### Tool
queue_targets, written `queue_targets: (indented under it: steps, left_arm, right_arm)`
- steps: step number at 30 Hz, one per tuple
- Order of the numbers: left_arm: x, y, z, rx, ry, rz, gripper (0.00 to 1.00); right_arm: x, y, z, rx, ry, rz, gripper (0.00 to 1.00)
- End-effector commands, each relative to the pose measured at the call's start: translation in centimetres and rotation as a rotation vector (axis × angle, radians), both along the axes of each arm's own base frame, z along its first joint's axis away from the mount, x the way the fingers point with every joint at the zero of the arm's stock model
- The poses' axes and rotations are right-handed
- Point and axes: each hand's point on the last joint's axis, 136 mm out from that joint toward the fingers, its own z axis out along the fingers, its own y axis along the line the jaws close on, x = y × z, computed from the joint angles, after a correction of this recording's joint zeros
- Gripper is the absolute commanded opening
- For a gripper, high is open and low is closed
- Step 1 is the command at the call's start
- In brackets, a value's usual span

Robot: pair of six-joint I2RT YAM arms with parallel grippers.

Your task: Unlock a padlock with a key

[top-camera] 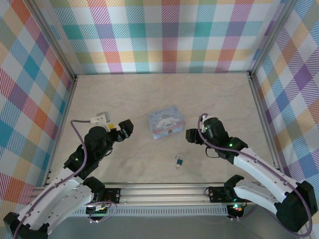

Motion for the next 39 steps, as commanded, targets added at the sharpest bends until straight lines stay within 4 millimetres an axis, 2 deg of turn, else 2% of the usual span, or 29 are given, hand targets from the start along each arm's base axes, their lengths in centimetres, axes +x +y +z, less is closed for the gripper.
queue_targets:
  steps: [1,5,10,14,17,22,27,35,39]
  left_arm:
    - [0.0,1.2,0.2,0.089,-0.027,0.037,1.00]
    - [0.2,3.0,0.0,0.209,-0.027,0.098,1.00]
    - [0.7,6.0,1.0,0.310,-0.043,0.243,1.00]
    - [1.5,7.1,1.6,0.353,-0.107,0.316,1.00]
    - [1.9,8.2,0.8,0.386,-0.126,0.384,1.00]
    - [3.1,8.4,-1.5,0.490,-0.094,0.391,1.00]
    - [3.9,9.6,-3.1,0.605,-0.046,0.454,1.00]
    - [5.4,10.5,-5.6,0.573,-0.039,0.447,1.00]
    - [6.1,11.0,-7.0,0.561,-0.012,0.447,1.00]
  right_arm:
    - [2.5,-2.1,2.4,-0.072,-0.136,-0.039,0.81]
    - [5.4,-4.8,3.7,-0.142,-0.232,-0.122,1.00]
    - [7.8,-8.2,3.6,-0.241,-0.287,-0.225,1.00]
    - [9.2,-10.7,1.9,-0.300,-0.308,-0.288,1.00]
    - [9.9,-11.8,0.2,-0.332,-0.324,-0.297,1.00]
    - [10.9,-12.1,-2.1,-0.338,-0.365,-0.256,1.00]
    - [11.7,-12.0,-2.9,-0.315,-0.416,-0.235,1.00]
    - [13.1,-12.3,-3.4,-0.337,-0.498,-0.218,1.00]
    - [13.4,-12.9,-4.4,-0.312,-0.489,-0.235,1.00]
